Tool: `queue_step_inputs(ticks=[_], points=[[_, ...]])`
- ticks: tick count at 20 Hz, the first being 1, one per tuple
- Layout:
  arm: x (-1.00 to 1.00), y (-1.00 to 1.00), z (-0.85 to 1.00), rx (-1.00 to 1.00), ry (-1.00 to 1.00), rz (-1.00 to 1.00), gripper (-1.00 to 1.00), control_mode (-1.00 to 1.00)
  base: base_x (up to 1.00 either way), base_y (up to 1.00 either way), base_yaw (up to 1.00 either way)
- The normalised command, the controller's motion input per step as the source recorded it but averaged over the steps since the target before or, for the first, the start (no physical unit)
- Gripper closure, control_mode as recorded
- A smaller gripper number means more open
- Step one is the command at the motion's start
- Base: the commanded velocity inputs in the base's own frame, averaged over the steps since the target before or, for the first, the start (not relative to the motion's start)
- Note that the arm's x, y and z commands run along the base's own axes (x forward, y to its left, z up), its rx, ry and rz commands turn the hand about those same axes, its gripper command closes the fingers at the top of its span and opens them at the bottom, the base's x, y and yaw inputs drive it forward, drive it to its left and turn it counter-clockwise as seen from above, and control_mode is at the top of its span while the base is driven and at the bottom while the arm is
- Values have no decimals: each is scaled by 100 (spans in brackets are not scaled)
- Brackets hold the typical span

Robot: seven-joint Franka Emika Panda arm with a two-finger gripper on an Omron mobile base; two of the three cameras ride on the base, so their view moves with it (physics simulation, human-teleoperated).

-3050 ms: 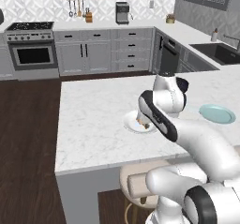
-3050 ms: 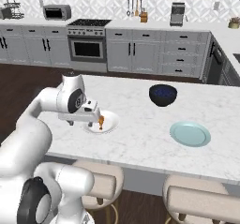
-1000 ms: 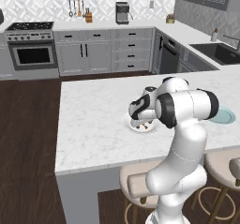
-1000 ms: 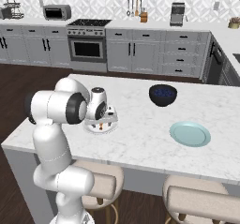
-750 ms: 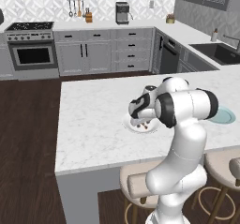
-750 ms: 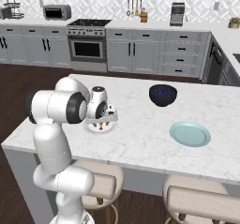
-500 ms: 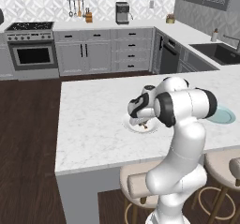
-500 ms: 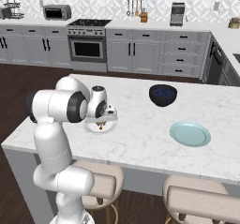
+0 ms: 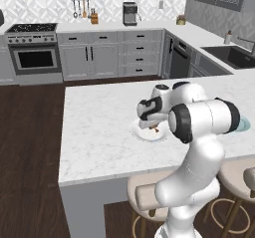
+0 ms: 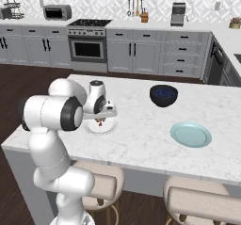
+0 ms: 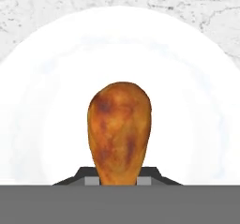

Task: Pick the chicken drumstick and bell pepper from their plates and place them in the bowl. Then put the bowl in the fridge.

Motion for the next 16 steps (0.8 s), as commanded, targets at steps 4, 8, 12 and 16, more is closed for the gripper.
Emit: queue_step_inputs(ticks=[4, 8, 12, 16], points=[[-97, 2, 100, 0, 0, -10, 100, -100, 0, 0, 0], [-100, 0, 100, 0, 0, -11, 100, -100, 0, 0, 0], [-100, 0, 100, 2, 0, -12, 100, -100, 0, 0, 0], [-100, 0, 100, 5, 0, -19, 100, -100, 0, 0, 0]])
